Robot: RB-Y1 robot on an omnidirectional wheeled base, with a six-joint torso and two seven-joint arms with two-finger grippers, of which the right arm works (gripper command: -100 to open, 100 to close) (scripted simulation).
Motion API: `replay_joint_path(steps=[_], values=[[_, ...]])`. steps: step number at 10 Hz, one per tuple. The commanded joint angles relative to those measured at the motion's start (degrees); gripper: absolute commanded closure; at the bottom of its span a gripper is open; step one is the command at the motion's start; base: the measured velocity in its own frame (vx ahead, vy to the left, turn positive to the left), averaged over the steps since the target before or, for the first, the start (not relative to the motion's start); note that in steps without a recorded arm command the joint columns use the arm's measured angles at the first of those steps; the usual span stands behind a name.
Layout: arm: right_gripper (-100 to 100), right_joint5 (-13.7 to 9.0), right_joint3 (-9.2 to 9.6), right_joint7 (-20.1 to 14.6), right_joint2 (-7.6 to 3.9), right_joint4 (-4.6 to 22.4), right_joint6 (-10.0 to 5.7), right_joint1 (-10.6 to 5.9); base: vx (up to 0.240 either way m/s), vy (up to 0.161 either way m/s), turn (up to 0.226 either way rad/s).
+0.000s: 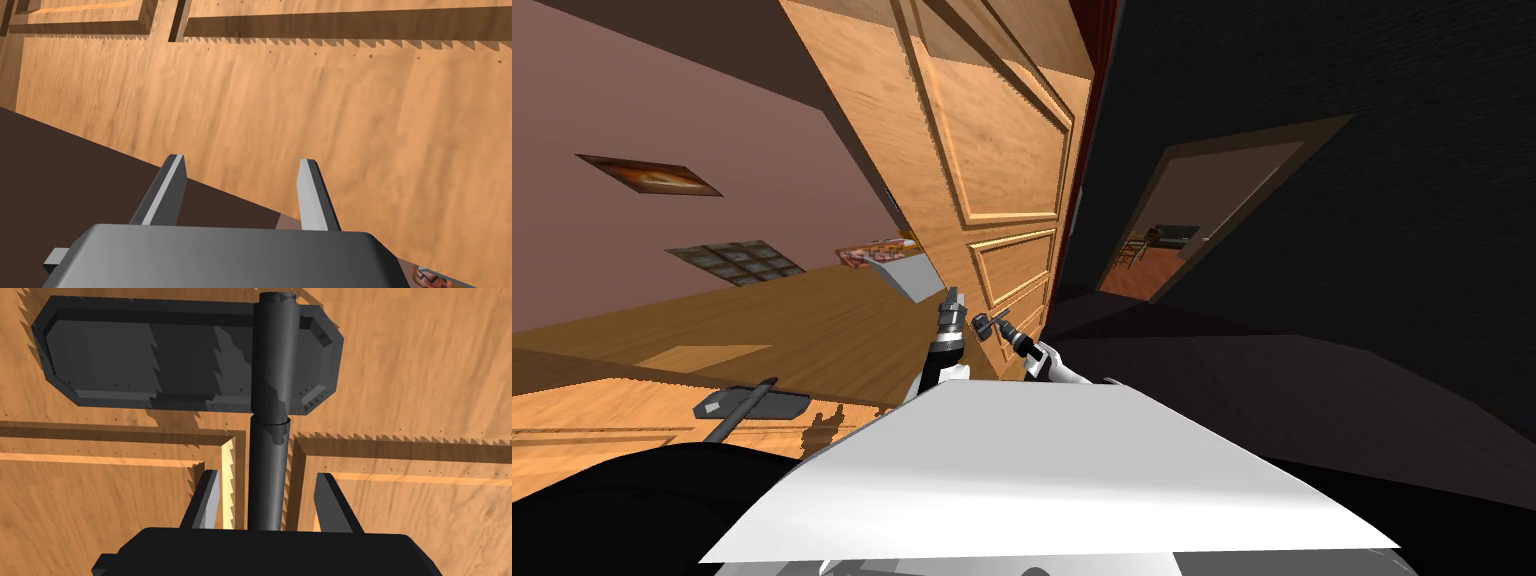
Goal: Push the door open
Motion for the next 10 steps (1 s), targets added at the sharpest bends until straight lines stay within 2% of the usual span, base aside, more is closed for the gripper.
replay_joint_path(steps=[1,5,6,8,9,10], values=[[100,0.0,0.01,0.0,-0.03,0.0,0.00,0.02,-0.020,-0.019,0.002],[100,0.0,0.01,0.0,-0.03,0.0,0.00,0.02,-0.006,-0.007,0.000],[-100,-0.1,-0.88,0.2,-0.87,0.0,0.17,0.18,-0.123,-0.050,-0.120],[-100,-0.2,-1.46,0.3,-0.72,0.0,0.28,0.29,-0.208,-0.085,-0.073],[-100,-0.2,-1.94,0.4,-0.21,0.0,0.38,0.38,-0.194,-0.123,-0.084],[-100,-0.2,-1.63,0.3,-0.57,-0.3,0.48,0.45,-0.090,-0.059,-0.008]])
